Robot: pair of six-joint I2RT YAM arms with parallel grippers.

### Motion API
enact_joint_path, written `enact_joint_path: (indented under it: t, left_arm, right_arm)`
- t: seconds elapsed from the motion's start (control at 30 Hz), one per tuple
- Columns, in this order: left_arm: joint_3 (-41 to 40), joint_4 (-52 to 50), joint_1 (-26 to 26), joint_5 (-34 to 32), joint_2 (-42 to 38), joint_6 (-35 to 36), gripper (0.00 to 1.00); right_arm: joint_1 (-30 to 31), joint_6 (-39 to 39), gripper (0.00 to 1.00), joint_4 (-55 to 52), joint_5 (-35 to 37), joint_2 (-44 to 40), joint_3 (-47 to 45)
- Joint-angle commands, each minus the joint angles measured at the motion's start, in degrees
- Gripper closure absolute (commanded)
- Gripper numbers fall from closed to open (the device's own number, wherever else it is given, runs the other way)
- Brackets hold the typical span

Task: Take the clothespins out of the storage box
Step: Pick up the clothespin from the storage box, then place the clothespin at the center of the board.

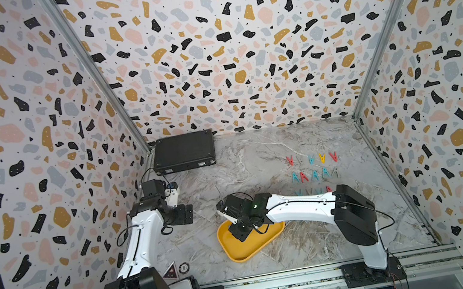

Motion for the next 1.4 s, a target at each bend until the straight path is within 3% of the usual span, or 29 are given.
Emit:
enact_joint_path:
  t: [0.0, 0.23, 0.4, 0.6, 0.77, 1.03, 1.23, 1.37]
  left_arm:
    - [-0.2, 0.0, 0.2, 1.6, -0.5, -0.1, 0.00]
    - [0.0, -0.6, 0.1, 3.3, 0.1, 0.3, 0.00]
    - [0.0, -0.7, 0.2, 4.2, 0.1, 0.6, 0.00]
    - [0.0, -0.9, 0.2, 5.0, 0.3, 0.8, 0.00]
    - [0.0, -1.0, 0.1, 5.5, 0.1, 0.9, 0.00]
    - [0.0, -1.3, 0.2, 6.0, -0.4, 0.9, 0.00]
    - [-0.3, -1.2, 0.2, 6.1, -1.0, 1.1, 0.00]
    - [-0.3, -1.2, 0.2, 6.3, -1.3, 1.1, 0.00]
  right_arm:
    - [-1.0, 0.4, 0.90, -0.1, -1.0, -6.4, -2.4]
    - [-6.4, 3.3, 0.91, 0.4, -1.8, -19.5, -12.2]
    - [-12.1, 4.1, 0.91, -3.9, 1.8, -29.0, -19.1]
    - [-23.7, 5.0, 0.91, -9.3, 0.2, -38.4, -28.2]
    - [-35.1, 3.3, 0.91, -17.0, 3.7, -43.8, -32.0]
    - [-52.1, -2.4, 0.92, -23.4, 9.2, -39.9, -31.5]
    - [-54.9, -5.4, 0.93, -24.1, 21.6, -30.8, -26.9]
    - [-55.5, -7.1, 0.94, -24.1, 25.7, -24.0, -23.6]
